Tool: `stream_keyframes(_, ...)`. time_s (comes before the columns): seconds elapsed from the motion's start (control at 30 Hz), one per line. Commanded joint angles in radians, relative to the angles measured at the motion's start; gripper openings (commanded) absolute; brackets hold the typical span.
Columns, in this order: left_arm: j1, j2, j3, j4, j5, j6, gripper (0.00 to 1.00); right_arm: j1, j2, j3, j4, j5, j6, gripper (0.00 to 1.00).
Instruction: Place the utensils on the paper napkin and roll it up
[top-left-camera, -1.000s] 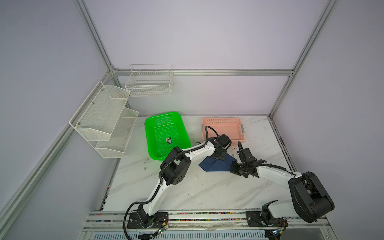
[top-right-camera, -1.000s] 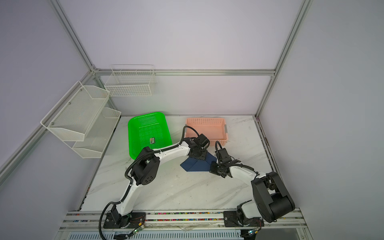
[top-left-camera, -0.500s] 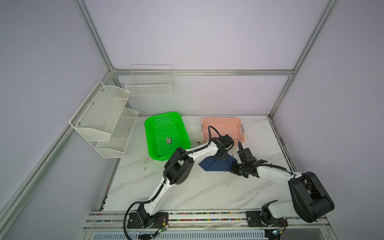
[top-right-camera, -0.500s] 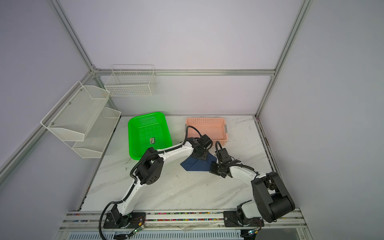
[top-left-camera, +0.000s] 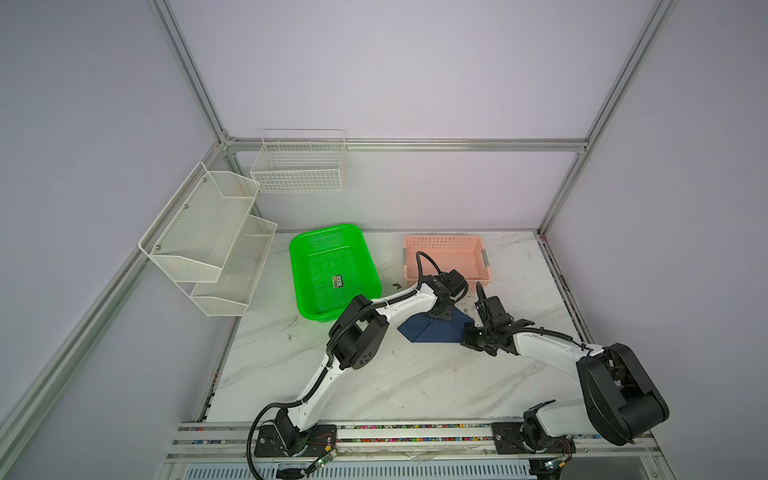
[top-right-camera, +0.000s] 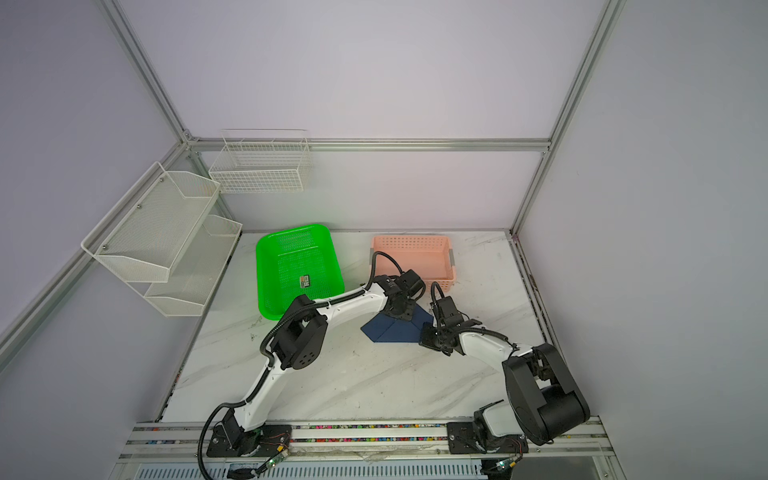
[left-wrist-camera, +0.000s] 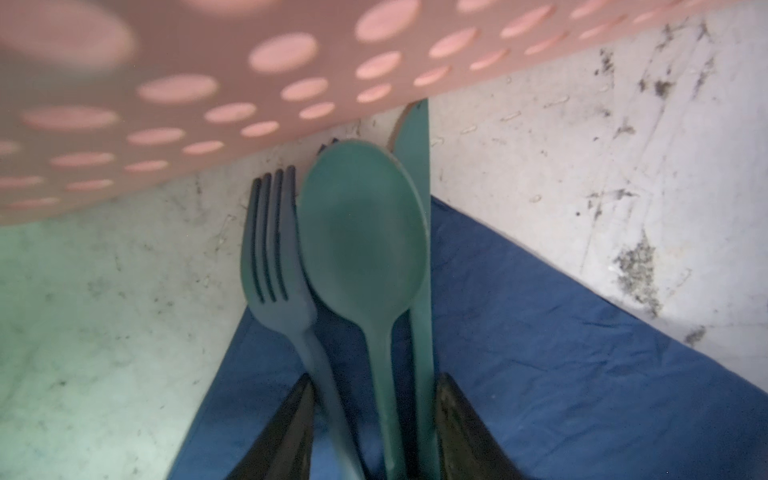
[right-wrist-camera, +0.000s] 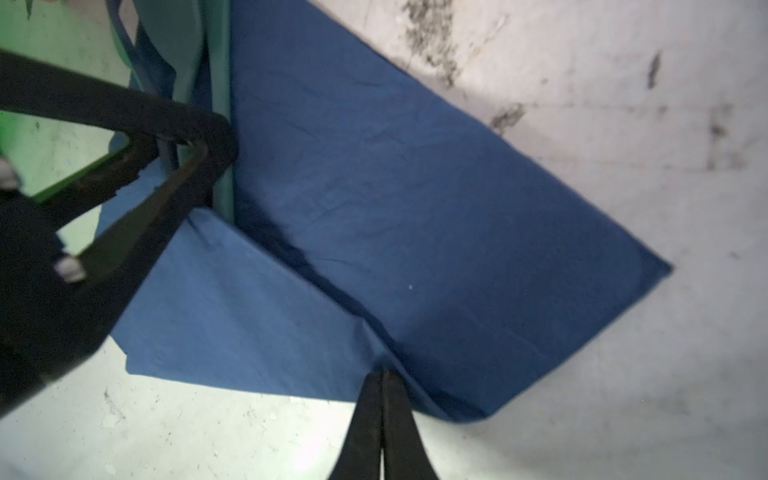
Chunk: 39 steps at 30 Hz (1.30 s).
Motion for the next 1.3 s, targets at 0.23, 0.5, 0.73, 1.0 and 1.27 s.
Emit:
stream_keyframes(0.23, -0.014, -0.052, 0.049, -0.017, -0.007, -0.003, 0.56, -0.005, -0.040, -0.014, -0.010, 0.001, 0.005, 0.07)
stream_keyframes(0.5, -0.014, -0.141, 0.045, -0.017, 0.006, -0.002, 0.61, -0.005, -0.029, -0.012, -0.009, 0.005, 0.005, 0.07)
stream_keyframes(0.73, -0.014, -0.299, -0.072, 0.006, 0.003, -0.001, 0.62, -0.004, -0.017, -0.008, -0.004, 0.009, 0.006, 0.08)
stream_keyframes(1.0, -0.054, -0.510, -0.444, 0.266, 0.144, 0.016, 0.57, -0.004, 0.017, 0.008, -0.005, 0.012, 0.004, 0.08)
stream_keyframes(1.27, -0.057, -0.501, -0.627, 0.431, 0.289, -0.034, 0.49, -0.003, 0.033, 0.034, -0.019, 0.013, 0.003, 0.08)
